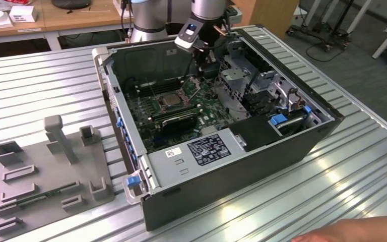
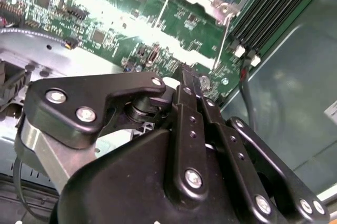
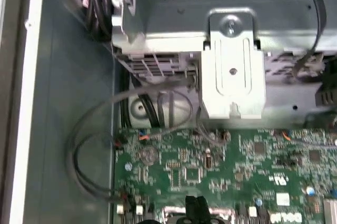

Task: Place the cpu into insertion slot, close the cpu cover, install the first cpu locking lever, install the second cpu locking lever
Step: 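Close the cpu cover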

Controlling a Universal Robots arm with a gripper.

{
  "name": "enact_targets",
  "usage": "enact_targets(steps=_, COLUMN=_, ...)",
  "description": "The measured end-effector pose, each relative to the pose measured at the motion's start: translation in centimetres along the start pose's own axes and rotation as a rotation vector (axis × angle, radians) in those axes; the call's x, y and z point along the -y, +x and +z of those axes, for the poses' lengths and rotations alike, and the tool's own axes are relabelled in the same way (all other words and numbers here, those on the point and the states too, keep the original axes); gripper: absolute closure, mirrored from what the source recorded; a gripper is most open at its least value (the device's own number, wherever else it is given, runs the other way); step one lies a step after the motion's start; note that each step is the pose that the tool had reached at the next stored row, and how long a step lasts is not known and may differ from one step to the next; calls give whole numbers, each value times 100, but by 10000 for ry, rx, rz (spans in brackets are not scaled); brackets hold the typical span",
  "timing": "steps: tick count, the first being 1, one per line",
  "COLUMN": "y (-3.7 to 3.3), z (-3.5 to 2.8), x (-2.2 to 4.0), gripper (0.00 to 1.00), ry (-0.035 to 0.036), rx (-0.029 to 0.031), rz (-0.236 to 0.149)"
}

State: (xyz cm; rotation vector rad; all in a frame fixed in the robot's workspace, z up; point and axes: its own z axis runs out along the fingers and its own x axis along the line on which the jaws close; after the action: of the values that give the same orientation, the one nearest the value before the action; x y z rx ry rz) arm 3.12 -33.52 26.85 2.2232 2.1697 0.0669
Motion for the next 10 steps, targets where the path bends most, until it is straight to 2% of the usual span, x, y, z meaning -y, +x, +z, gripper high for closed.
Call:
enact_targets(steps=5, y=2, z=8, x=-76, gripper=89, ry=0, rx=1, rz=1)
enact_targets(steps=10, y=2, z=54, x=-101, gripper=89, ry=0, rx=1, rz=3)
